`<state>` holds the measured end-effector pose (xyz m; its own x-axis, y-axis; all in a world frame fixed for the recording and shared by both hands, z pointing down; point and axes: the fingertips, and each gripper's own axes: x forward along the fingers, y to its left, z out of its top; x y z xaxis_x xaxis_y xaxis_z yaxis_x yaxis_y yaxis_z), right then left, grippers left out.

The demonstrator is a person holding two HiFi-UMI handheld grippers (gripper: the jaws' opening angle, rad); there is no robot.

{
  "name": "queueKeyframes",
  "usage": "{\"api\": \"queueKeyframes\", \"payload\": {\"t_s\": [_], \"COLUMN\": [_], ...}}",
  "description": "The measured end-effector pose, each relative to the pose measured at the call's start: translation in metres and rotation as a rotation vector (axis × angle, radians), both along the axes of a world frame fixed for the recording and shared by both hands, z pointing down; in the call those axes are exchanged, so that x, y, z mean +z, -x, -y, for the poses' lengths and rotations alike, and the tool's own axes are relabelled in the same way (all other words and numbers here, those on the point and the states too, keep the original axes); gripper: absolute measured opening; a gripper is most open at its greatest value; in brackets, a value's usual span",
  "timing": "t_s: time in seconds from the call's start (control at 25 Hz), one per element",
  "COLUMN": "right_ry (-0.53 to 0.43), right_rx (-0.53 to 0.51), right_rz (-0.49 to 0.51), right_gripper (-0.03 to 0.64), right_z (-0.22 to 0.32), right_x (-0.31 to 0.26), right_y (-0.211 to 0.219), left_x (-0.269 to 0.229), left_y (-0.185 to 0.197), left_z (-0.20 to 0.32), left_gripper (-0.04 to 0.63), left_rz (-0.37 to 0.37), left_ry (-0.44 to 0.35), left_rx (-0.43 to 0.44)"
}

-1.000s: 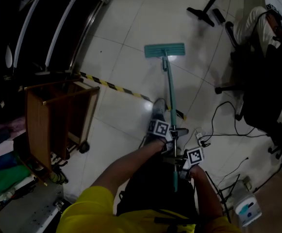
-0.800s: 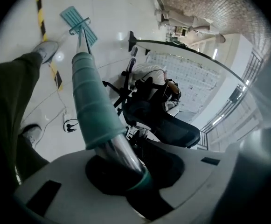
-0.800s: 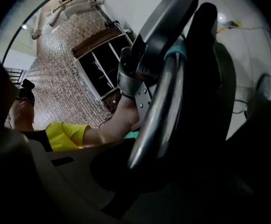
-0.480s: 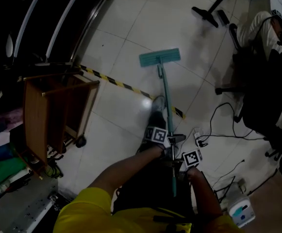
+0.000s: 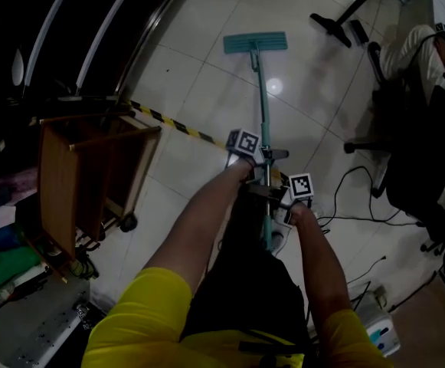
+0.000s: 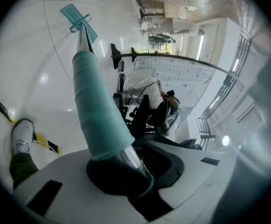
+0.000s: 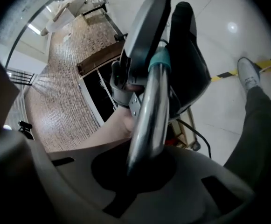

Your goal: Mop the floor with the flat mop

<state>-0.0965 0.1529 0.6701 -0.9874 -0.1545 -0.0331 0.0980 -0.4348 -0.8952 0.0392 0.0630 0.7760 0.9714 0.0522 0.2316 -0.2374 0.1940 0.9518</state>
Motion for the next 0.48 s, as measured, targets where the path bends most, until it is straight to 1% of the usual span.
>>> {"api": "queueKeyframes", "payload": {"t_s": [0.08,0.16,0.24,0.32,0.4,0.48], "right_ry": [-0.056,-0.067,-0.022,0.045,0.095,0.097], "right_rx": [-0.056,-0.113,-0.137,-0.173,-0.227,-0.301], "right_rz": [-0.014,-0.003,0.029,0.038,0.032,-0.002], "right_gripper": [0.005,0.006,0.008,0.011,0.011,0.009], "right_z": [-0.021,-0.06,-0.11,-0.167,-0.216,-0.249], "right_x": [-0.015,-0.041,-0.074,-0.108,-0.138,-0.15], "right_y": [0.001,0.002,-0.004,-0.014,-0.024,-0.031], "left_x": [-0.019,-0.039,-0.062,-0.089,-0.115,-0.13], "left_y": [0.0,0.001,-0.003,-0.011,-0.02,-0.027], "left_z": [-0.013,-0.051,-0.106,-0.167,-0.219,-0.25], "left_gripper": [0.091,0.1,0.101,0.098,0.092,0.087], "left_rz": [-0.034,-0.026,0.004,0.025,0.018,-0.016], "left_ry": [0.0,0.027,0.083,0.157,0.226,0.256], "left_rx": [-0.057,-0.084,-0.086,-0.091,-0.123,-0.158]}}
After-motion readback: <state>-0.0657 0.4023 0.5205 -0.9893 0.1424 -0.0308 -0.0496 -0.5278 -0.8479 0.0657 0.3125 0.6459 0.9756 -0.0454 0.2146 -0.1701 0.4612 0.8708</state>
